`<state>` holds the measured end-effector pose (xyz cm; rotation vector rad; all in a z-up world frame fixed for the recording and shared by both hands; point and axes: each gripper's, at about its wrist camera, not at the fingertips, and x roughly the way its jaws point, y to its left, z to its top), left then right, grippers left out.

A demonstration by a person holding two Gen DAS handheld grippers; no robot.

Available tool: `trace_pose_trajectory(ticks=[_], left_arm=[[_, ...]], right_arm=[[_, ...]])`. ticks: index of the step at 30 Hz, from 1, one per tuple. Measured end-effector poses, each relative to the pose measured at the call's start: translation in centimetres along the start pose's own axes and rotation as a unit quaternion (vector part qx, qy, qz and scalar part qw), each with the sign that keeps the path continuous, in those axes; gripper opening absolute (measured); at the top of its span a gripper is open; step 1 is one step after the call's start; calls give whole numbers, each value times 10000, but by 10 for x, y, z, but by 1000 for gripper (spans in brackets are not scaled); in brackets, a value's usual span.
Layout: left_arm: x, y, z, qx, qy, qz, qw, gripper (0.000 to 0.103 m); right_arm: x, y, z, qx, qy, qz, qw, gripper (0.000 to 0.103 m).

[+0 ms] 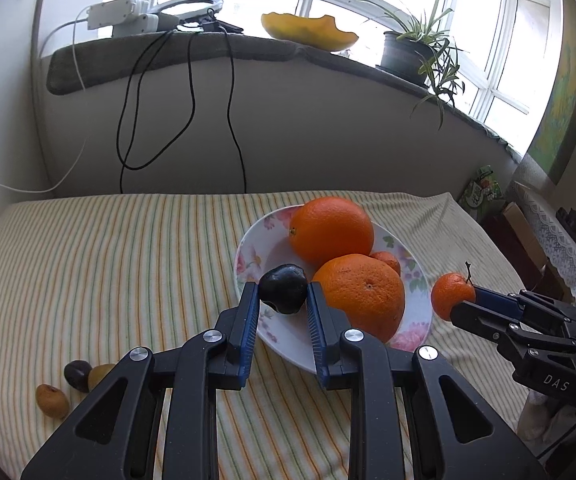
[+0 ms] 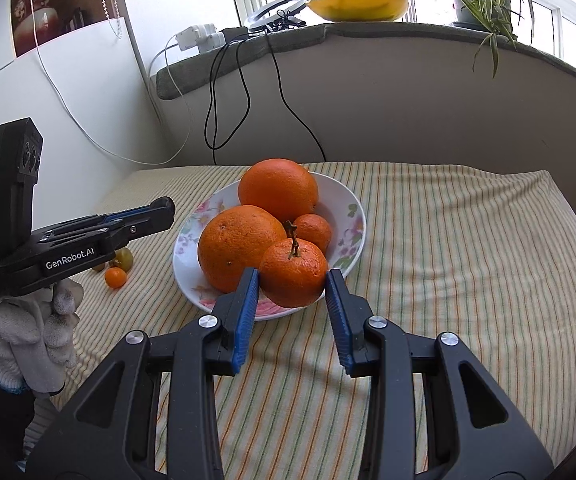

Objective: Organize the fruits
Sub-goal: 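Carry the plum and mandarin over the bowl with both grippers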

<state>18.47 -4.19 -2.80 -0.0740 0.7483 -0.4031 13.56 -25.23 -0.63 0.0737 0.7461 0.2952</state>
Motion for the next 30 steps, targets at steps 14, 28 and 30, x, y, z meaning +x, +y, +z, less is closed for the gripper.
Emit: trace_pose_trajectory(ticks=[14, 28, 30], left_arm=[[10, -6, 3, 68, 83, -3, 9999, 22], [10, -11, 5, 130, 67, -34, 9999, 23], [9, -11, 6, 127, 62, -30, 9999, 23]], right_arm=[[17, -4, 3, -17, 127, -50, 9999, 36], [20, -1, 3, -129, 166, -73, 9998, 37], [20, 0, 4, -149, 159, -69, 9997, 37]])
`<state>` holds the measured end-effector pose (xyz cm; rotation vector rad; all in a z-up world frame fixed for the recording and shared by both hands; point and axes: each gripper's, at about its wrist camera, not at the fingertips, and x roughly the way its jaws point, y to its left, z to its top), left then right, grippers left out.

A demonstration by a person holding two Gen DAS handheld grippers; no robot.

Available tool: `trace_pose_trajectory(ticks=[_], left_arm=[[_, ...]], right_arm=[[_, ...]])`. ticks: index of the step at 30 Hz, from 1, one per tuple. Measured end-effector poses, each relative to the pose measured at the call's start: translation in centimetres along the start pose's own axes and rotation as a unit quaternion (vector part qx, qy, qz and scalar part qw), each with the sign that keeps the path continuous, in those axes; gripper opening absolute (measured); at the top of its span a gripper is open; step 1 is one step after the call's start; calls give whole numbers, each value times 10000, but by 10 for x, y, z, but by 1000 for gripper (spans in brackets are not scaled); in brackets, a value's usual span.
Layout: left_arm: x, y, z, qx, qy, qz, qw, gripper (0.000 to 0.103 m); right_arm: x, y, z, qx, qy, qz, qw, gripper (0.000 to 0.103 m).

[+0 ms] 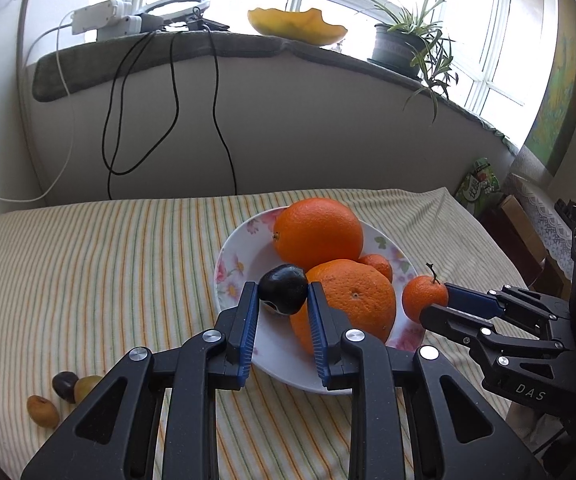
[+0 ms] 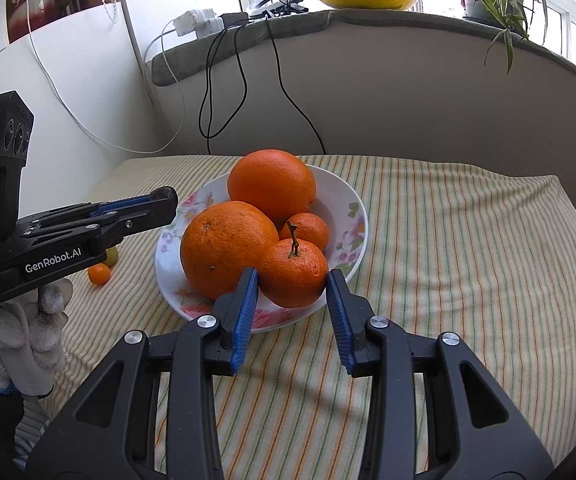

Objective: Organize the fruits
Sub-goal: 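Carry the plum and mandarin over the bowl with both grippers, then lower the plum and mandarin into the bowl and open both grippers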

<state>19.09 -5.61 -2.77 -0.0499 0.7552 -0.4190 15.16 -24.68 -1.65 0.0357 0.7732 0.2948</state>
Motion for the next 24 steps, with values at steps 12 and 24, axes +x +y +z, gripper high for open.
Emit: trace_pose_trajectory(ticks=[12, 24], left_arm=[[-3, -3, 0, 13, -20, 12, 10000, 25], [-16, -7, 2, 40, -176, 27, 9998, 48]], right_arm=[[-9, 2, 1, -21, -103, -48, 9999, 54], [-22, 4, 1, -21, -251, -145, 9996, 79]])
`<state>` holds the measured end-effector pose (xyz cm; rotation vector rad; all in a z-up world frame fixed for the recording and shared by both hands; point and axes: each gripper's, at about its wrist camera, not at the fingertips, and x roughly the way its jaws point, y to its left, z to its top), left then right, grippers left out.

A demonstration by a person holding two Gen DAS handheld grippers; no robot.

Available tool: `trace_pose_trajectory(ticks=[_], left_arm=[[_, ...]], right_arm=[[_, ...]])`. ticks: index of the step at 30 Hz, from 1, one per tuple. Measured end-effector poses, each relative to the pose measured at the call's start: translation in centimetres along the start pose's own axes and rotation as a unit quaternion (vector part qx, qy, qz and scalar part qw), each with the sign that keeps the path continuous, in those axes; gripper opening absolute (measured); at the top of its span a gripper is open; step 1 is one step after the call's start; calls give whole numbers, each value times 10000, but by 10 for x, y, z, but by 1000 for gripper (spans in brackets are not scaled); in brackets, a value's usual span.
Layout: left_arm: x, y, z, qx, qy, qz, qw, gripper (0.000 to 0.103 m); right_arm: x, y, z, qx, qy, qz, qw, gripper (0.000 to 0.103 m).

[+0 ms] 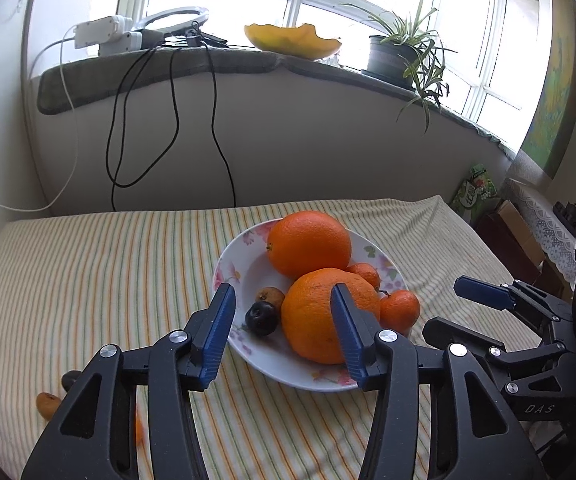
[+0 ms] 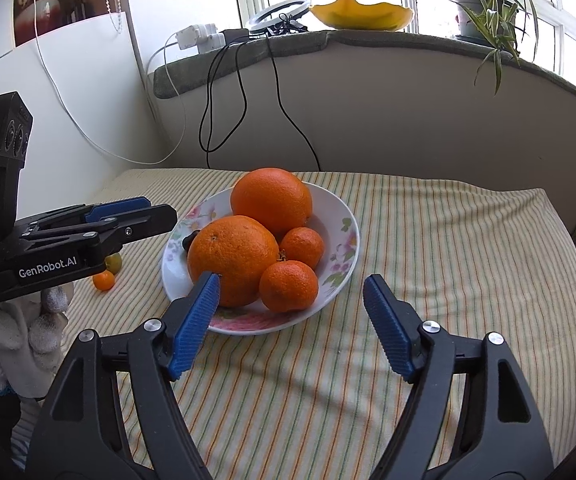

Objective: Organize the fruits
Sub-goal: 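Lower the plum and mandarin into the bowl and open both grippers, then withdraw both open grippers from the bowl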

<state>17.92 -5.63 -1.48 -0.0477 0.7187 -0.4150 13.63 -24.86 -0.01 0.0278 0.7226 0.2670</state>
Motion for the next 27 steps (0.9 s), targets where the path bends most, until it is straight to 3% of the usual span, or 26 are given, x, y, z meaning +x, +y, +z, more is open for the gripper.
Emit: trace_pose_trajectory(ticks=[27], left_arm=[[-50, 2, -7, 3, -342, 70, 9994, 49]], right_arm=[[-29, 39, 0, -189, -147, 145, 9996, 80]])
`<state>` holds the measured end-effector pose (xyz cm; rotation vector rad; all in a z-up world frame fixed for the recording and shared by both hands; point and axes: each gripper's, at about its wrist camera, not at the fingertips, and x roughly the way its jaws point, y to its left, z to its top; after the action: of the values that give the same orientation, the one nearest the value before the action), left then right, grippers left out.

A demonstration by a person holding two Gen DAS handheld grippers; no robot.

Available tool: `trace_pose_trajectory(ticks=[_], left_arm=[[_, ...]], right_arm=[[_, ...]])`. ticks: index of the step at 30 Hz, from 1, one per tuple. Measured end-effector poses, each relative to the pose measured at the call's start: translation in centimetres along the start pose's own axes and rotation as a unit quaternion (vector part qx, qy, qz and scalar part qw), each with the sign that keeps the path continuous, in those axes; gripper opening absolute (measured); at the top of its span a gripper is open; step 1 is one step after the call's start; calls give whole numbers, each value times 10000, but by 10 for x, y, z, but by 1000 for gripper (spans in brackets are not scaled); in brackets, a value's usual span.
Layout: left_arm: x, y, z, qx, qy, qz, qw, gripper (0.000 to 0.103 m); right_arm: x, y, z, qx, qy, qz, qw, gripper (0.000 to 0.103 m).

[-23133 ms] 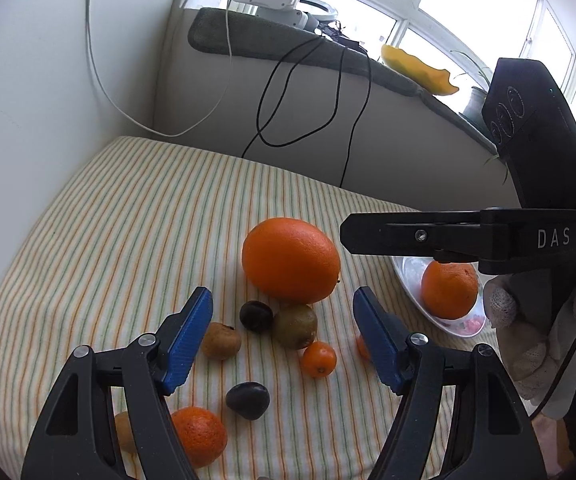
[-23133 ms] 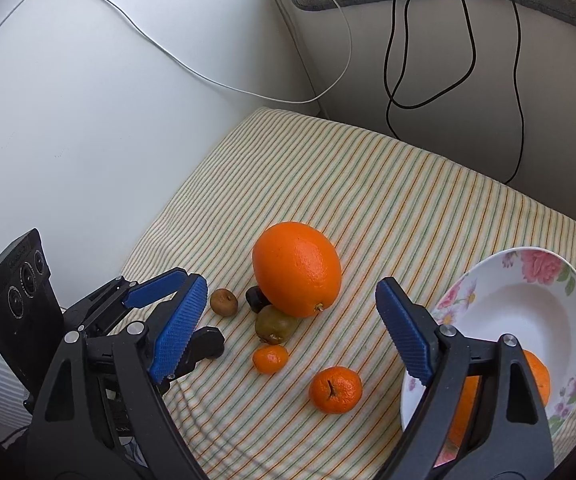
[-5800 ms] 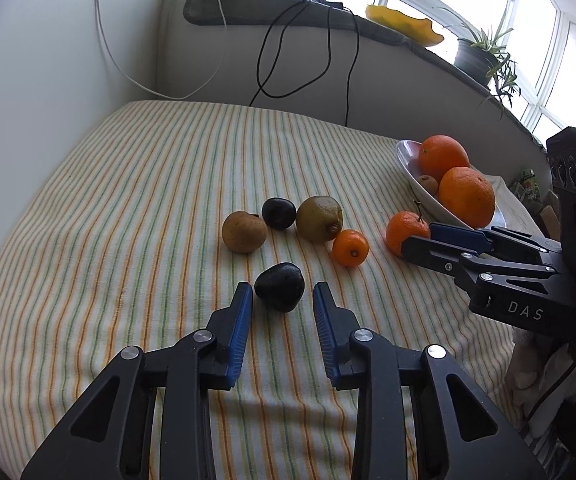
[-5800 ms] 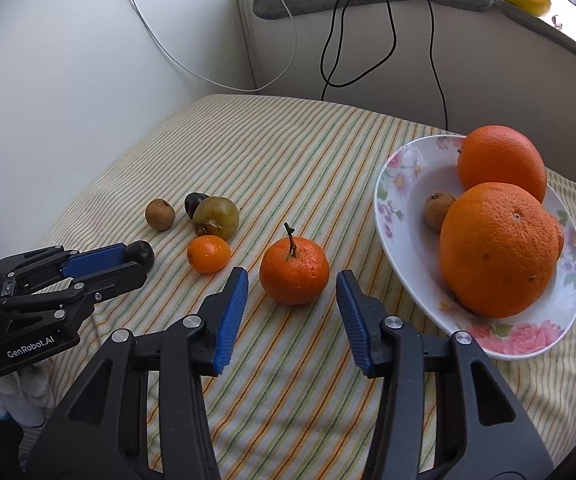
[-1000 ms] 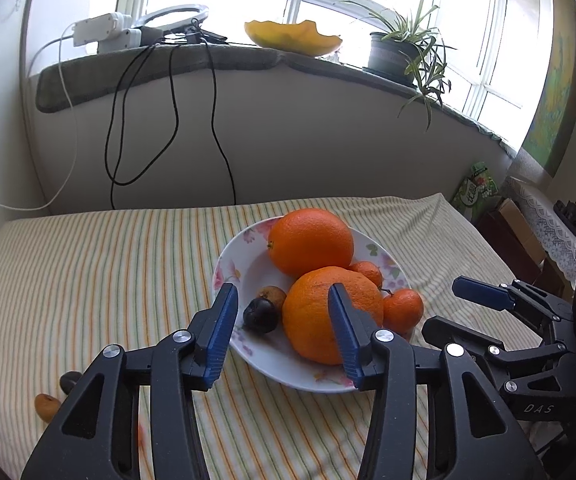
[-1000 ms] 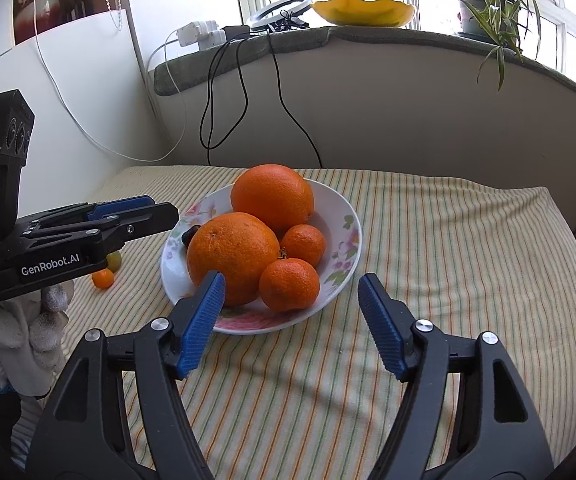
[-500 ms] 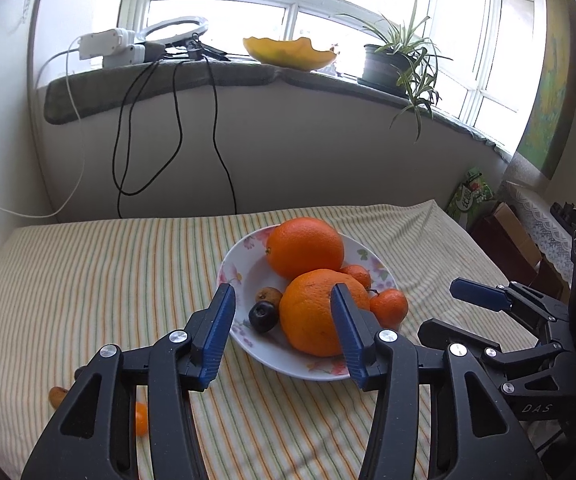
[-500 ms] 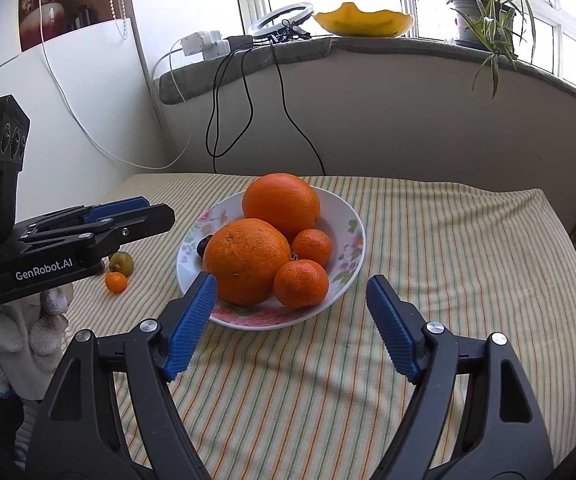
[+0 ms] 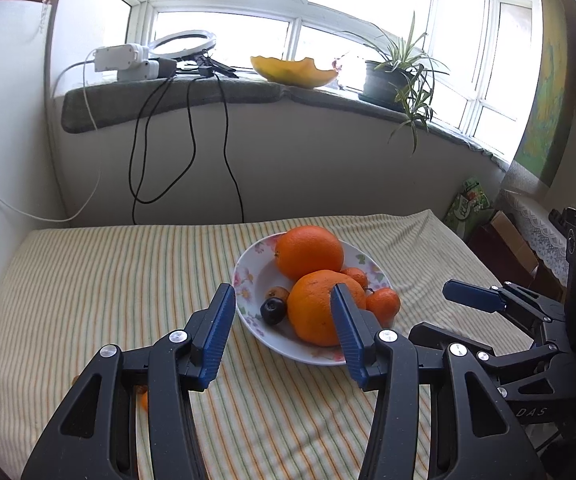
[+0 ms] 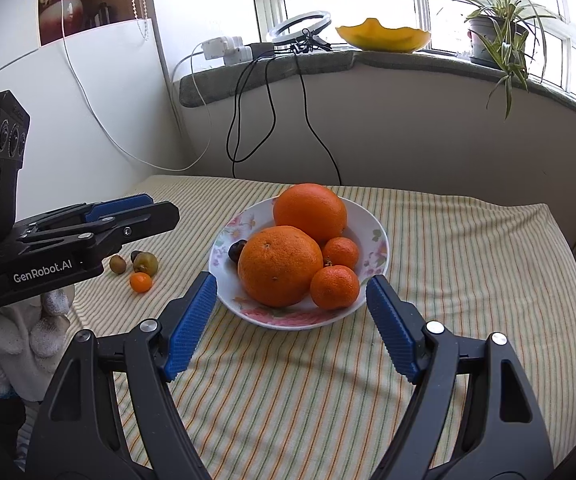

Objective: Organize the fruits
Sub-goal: 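Withdraw both open grippers from the bowl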

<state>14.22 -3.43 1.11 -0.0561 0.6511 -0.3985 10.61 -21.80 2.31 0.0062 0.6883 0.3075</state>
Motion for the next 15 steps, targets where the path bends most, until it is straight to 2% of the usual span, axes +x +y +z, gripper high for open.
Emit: trace_pose_trajectory(ticks=[15], left_arm=[[-29, 33, -16, -190, -86, 237, 9995, 49]], right_arm=[[8, 42, 0, -253, 73, 306, 9992, 80]])
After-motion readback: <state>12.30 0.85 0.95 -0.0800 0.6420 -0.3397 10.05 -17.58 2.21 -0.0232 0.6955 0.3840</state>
